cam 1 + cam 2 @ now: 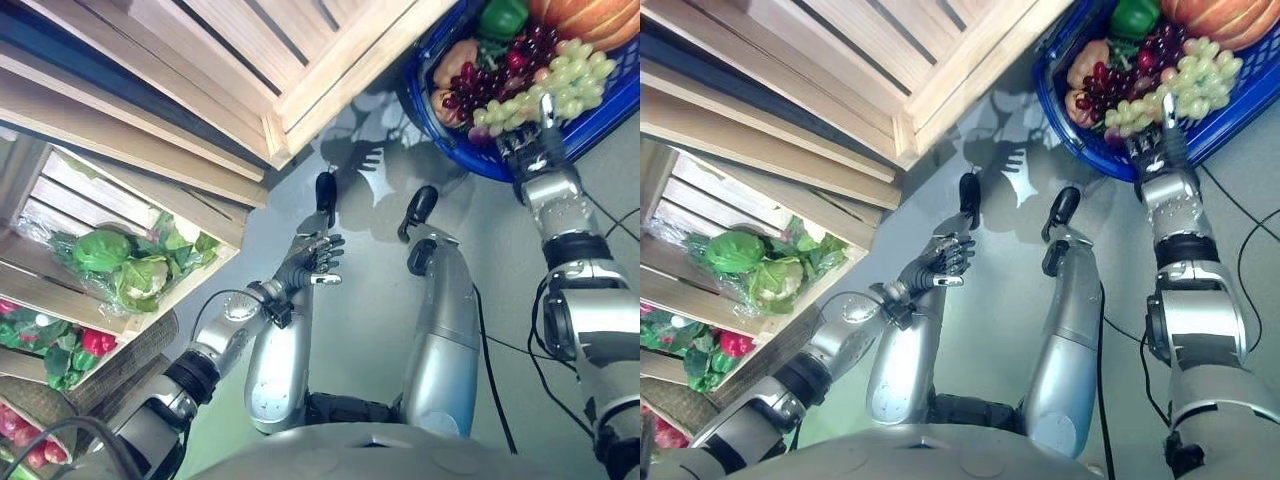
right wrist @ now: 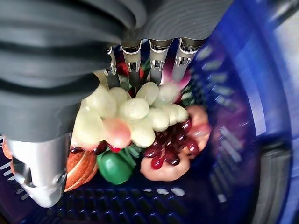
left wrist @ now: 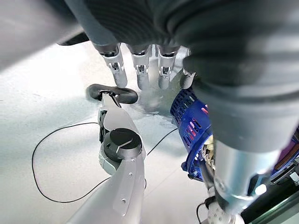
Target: Pick up fruits and vegetables into the basket
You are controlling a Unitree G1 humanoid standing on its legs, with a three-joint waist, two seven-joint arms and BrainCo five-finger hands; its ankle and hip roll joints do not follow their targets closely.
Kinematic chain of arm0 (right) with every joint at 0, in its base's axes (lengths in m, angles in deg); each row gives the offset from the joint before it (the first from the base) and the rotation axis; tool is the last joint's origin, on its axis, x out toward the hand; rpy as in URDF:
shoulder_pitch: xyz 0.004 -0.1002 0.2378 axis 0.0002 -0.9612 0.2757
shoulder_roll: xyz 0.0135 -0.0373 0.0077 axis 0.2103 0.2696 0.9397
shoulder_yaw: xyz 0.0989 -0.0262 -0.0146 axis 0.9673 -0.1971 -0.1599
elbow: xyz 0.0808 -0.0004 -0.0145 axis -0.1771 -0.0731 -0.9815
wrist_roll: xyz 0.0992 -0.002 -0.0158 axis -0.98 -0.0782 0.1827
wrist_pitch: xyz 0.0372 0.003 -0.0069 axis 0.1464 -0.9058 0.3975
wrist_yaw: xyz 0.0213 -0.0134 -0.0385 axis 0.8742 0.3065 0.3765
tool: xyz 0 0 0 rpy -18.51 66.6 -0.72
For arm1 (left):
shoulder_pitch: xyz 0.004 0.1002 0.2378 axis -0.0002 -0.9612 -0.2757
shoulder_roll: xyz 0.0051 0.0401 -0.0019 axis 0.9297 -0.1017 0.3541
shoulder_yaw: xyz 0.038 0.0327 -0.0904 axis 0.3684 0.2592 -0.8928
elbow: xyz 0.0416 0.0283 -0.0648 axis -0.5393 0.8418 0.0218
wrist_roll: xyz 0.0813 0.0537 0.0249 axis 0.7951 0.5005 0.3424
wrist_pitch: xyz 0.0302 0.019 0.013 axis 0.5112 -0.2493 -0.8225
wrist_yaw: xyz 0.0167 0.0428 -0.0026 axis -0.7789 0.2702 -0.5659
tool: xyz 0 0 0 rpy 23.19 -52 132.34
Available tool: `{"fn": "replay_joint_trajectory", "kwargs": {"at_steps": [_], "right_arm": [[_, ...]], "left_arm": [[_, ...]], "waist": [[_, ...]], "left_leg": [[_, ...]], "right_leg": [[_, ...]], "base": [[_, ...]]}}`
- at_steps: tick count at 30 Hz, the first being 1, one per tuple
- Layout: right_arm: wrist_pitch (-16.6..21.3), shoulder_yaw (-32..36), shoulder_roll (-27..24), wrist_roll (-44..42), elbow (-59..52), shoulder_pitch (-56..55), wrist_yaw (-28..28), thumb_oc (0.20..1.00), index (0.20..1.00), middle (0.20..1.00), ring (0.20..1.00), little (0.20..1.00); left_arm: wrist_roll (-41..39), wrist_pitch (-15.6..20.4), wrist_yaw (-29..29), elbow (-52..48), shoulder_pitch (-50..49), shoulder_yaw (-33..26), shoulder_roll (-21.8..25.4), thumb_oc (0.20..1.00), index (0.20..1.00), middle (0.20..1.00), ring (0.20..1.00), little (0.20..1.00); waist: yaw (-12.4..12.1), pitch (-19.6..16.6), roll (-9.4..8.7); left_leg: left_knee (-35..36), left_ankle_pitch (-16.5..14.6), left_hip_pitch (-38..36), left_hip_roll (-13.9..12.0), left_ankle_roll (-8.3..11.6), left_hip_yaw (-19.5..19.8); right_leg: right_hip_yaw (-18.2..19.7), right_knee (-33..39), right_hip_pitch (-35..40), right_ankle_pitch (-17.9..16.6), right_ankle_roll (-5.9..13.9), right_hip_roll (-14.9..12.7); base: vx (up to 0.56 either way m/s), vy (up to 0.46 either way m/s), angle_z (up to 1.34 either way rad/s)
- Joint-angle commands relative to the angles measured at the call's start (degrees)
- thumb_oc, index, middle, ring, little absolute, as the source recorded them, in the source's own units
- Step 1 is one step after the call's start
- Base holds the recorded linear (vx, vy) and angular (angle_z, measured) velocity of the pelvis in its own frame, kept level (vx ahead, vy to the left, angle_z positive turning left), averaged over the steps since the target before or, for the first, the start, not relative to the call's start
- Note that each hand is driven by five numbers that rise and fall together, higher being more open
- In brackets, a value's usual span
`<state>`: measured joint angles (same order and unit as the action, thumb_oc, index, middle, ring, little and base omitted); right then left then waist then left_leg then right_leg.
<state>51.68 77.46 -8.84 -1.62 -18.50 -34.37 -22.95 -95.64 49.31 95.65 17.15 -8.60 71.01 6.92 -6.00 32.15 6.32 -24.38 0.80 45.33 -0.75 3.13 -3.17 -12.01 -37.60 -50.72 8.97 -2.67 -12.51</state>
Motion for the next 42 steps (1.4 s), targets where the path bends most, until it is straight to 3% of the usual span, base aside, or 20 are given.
{"fn": "replay_joint_trajectory", "kwargs": {"at_steps": [1, 5, 11, 16, 20, 21, 27, 31, 34, 42], "right_arm": [[2.0, -0.3, -1.6, 2.6, -2.5, -6.0, 2.1, 1.000, 1.000, 1.000, 1.000, 1.000], [3.3, -1.8, 2.4, 5.2, -3.0, -13.3, 5.4, 1.000, 1.000, 1.000, 1.000, 1.000], [9.6, -5.1, 8.2, 11.7, -3.9, -21.3, 8.1, 1.000, 1.000, 1.000, 1.000, 1.000], [13.5, -8.8, 11.9, 23.7, -5.4, -29.4, 10.3, 1.000, 1.000, 1.000, 1.000, 1.000], [11.8, -10.1, 14.3, 29.9, -3.8, -33.2, 12.9, 1.000, 1.000, 1.000, 1.000, 1.000], [10.0, -10.4, 15.2, 32.3, -3.0, -35.2, 13.9, 1.000, 1.000, 1.000, 1.000, 1.000], [6.6, -11.1, 17.6, 39.8, 1.5, -38.8, 17.7, 1.000, 1.000, 1.000, 1.000, 1.000], [2.3, -11.2, 19.4, 46.1, 8.5, -39.3, 18.1, 1.000, 1.000, 1.000, 1.000, 1.000], [1.2, -11.0, 20.4, 47.5, 10.8, -39.1, 17.9, 1.000, 1.000, 1.000, 1.000, 1.000], [-6.9, -9.6, 21.5, 50.3, 15.9, -39.0, 17.9, 1.000, 1.000, 1.000, 1.000, 1.000]], "left_arm": [[3.0, -0.9, -0.3, -0.5, -9.0, 4.0, -0.4, 1.000, 1.000, 1.000, 1.000, 1.000], [2.6, -1.1, -0.4, -0.7, -9.1, 2.9, 1.1, 1.000, 1.000, 1.000, 1.000, 1.000], [3.9, -0.9, -1.2, -0.2, -8.7, 0.7, 2.7, 1.000, 1.000, 1.000, 1.000, 1.000], [4.9, 1.8, -3.2, 3.8, -10.3, -2.2, 1.5, 1.000, 1.000, 1.000, 1.000, 1.000], [7.6, 3.2, -5.6, 9.0, -11.3, -6.1, -0.7, 1.000, 1.000, 1.000, 1.000, 1.000], [7.5, 2.1, -5.7, 11.5, -11.9, -8.5, -1.7, 1.000, 1.000, 1.000, 1.000, 1.000], [11.5, -0.9, -3.0, 23.5, -12.5, -14.1, -5.8, 1.000, 1.000, 1.000, 1.000, 1.000], [11.5, -5.3, -1.5, 34.4, -11.4, -17.7, -8.6, 1.000, 1.000, 1.000, 1.000, 1.000], [10.7, -7.8, -1.5, 38.6, -10.7, -19.6, -9.8, 1.000, 1.000, 1.000, 1.000, 1.000], [11.3, -17.8, 1.2, 46.9, -8.9, -23.0, -11.7, 1.000, 1.000, 1.000, 1.000, 1.000]], "waist": [[2.7, -2.4, 4.24], [3.8, -2.4, 2.66], [5.1, -2.4, 0.24], [6.2, -2.4, -1.89], [6.2, -5.1, -3.24], [5.9, -7.4, -4.04], [5.6, -12.8, -5.64], [5.1, -16.5, -6.28], [4.9, -17.9, -6.58], [5.3, -20.8, -6.55]], "left_leg": [[4.2, -5.8, -6.4, 2.1, -2.92, -3.0], [6.1, -6.3, -13.4, 2.1, -3.10, -3.1], [9.8, -4.8, -21.9, 1.4, -3.27, -3.3], [14.1, -4.0, -31.7, 0.9, -2.72, -2.3], [17.8, -3.5, -38.1, 0.8, -2.41, -1.8], [19.6, -3.4, -40.8, 0.9, -2.34, -1.6], [22.4, -3.5, -45.3, 1.0, -2.50, -2.3], [23.5, -4.0, -48.4, 1.4, -2.96, -2.8], [23.7, -4.5, -49.6, 1.6, -3.26, -3.4], [24.1, -5.9, -53.5, 2.2, -4.13, -4.6]], "right_leg": [[-0.6, 3.8, 5.3, 1.4, 3.44, 5.0], [-0.8, 6.2, 12.5, 1.3, 3.99, 5.3], [-1.8, 12.2, 22.6, -1.4, 4.28, 5.9], [-1.5, 18.3, 34.0, -2.2, 4.73, 7.1], [-1.3, 23.5, 41.4, -3.1, 5.56, 7.6], [-1.3, 26.0, 44.4, -3.5, 6.02, 7.8], [-1.5, 30.2, 49.1, -5.1, 7.00, 7.9], [-1.6, 32.1, 52.4, -5.7, 7.21, 7.8], [-1.8, 32.4, 53.6, -5.6, 7.31, 7.6], [-2.0, 33.5, 57.2, -5.5, 7.22, 7.3]], "base": [[-0.02, 0.122, -0.01], [0.00, 0.100, -0.02], [-0.02, 0.072, 0.03], [0.03, 0.071, -0.04], [0.10, 0.057, -0.05], [0.13, 0.021, -0.14], [0.10, 0.039, -0.06], [0.08, 0.053, -0.04], [0.04, 0.033, -0.04], [0.00, 0.033, -0.10]]}}
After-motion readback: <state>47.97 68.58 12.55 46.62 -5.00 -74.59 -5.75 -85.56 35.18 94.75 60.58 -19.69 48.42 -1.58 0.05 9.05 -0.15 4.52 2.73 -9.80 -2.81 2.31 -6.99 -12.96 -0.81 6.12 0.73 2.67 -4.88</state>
